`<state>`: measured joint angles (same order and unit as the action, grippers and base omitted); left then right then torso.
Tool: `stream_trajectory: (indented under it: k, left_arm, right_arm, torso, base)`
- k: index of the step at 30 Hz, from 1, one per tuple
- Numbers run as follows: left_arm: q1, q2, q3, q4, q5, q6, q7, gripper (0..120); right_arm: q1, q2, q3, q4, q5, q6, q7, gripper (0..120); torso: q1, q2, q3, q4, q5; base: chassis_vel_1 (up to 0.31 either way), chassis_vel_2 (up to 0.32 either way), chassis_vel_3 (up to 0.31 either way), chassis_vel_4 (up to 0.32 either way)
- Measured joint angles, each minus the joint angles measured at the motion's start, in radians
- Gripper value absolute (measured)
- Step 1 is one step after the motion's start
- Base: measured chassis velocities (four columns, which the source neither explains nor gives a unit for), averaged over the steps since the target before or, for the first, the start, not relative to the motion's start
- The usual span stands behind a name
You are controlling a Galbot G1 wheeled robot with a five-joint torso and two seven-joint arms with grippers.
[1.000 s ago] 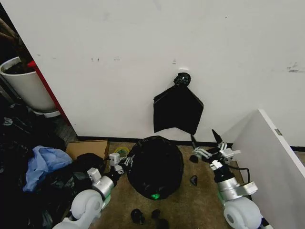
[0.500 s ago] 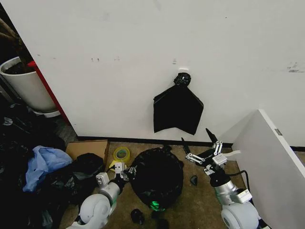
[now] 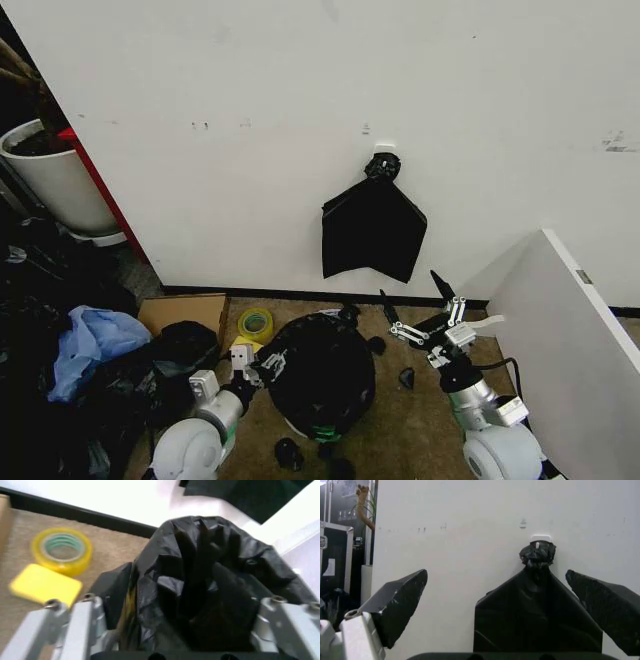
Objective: Place the garbage bag over the trash bin.
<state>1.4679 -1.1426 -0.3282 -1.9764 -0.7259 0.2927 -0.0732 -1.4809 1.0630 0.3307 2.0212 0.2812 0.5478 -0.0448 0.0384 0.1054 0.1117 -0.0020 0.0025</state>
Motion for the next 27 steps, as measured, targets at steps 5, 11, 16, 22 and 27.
stream_trajectory:
  k: [5,11,16,22,27]
  left_arm:
    - [0.019,0.006,-0.008,-0.055,0.024,-0.042,-0.033,86]
    - [0.036,-0.023,-0.013,-0.091,0.355,-0.444,-0.019,100]
    - [0.048,-0.067,-0.018,-0.127,0.559,-0.594,-0.001,100]
    - [0.051,-0.138,-0.013,-0.2,0.502,-0.584,0.016,100]
    - [0.048,-0.16,-0.011,-0.218,0.487,-0.55,0.025,100]
  right_arm:
    - [-0.002,0.005,0.003,0.003,0.0,-0.005,0.003,100]
    - [-0.008,0.013,0.011,0.034,-0.011,-0.136,0.177,100]
    - [-0.013,0.019,0.056,0.056,-0.056,-0.278,0.362,100]
    - [-0.056,0.064,0.252,0.061,-0.08,-0.335,0.231,100]
    - [-0.108,0.109,0.315,0.102,-0.089,-0.341,0.162,100]
  torso:
    - [0.0,0.0,0.0,0.0,0.0]
    - [0.0,0.0,0.0,0.0,0.0001]
    - [0.0,0.0,0.0,0.0,0.0003]
    - [0.0,0.0,0.0,0.0,0.0001]
    - [0.0,0.0,0.0,-0.0001,0.0]
  base:
    - [0.0,0.0,0.0,0.0]
    - [0.0,0.0,0.0,0.0]
    - [0.0,0.0,0.0,0.0]
    - [0.0,0.0,0.0,0.0]
    - [0.0,0.0,0.0,0.0]
